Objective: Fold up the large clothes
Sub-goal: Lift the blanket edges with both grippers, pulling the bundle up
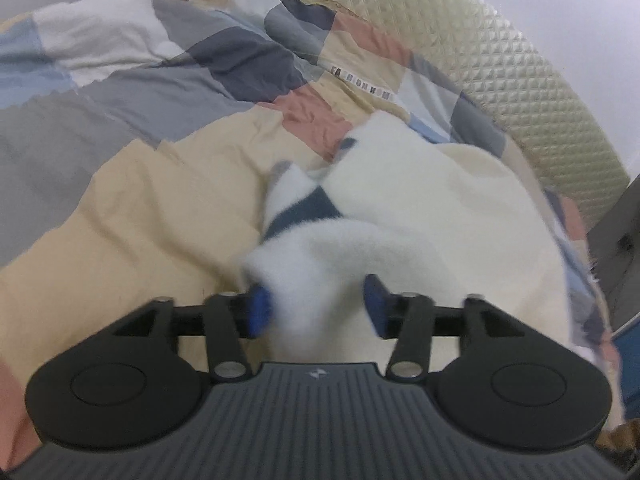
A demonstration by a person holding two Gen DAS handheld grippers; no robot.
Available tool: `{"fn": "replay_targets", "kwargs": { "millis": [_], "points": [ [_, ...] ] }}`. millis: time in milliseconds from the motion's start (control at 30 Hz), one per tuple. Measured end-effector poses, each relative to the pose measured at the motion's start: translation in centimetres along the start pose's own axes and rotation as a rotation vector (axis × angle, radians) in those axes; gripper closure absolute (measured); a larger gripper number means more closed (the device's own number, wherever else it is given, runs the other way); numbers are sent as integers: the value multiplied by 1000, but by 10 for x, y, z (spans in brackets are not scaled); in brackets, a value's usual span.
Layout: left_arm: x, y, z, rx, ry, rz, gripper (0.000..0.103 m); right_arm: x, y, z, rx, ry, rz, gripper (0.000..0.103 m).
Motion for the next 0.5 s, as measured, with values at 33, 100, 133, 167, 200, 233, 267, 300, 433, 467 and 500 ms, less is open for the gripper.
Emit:
{"fn": "replay_targets", "kwargs": {
  "millis": [33,100,133,167,200,233,267,300,433,467,500],
  "points": [
    [2,2,-7,-7,-4,-5,40,0,2,-8,-2,-20,9,31],
    [7,5,-23,-28,-10,0,35,-1,2,-22,15,-55,27,31],
    [9,6,-29,-27,-6,1,34,0,-1,-28,34,-71,41,31],
    [12,6,-34,-22,2,1,34,-2,-5,-33,48,-95,61,31],
    [15,6,-38,-19,10,4,34,-3,-10,-38,55,-123,91,31],
    [18,6,-40,-17,20,8,34,-4,-16,-44,60,-153,127,31],
    [22,7,-41,-20,30,7,34,-6,-23,-50,70,-189,164,32],
    [25,9,-41,-28,47,0,34,-6,-30,-55,86,-225,197,32],
    [34,17,-30,8,126,-63,35,-8,-54,-66,142,-301,308,33],
    [35,18,-26,23,147,-83,36,-6,-59,-66,155,-301,322,33],
    [36,20,-23,33,163,-101,36,-4,-62,-65,161,-296,330,34]
  ]
}}
Point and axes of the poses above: each gripper's, at about its wrist camera, not at the fingertips, and z roughly the way its jaws point, y to its left, x to its underside, the point moved 5 cm from there along z, roughly the way its jaws point, and after that the axes turned 15 degrees about -x, right-handed, at the moved point
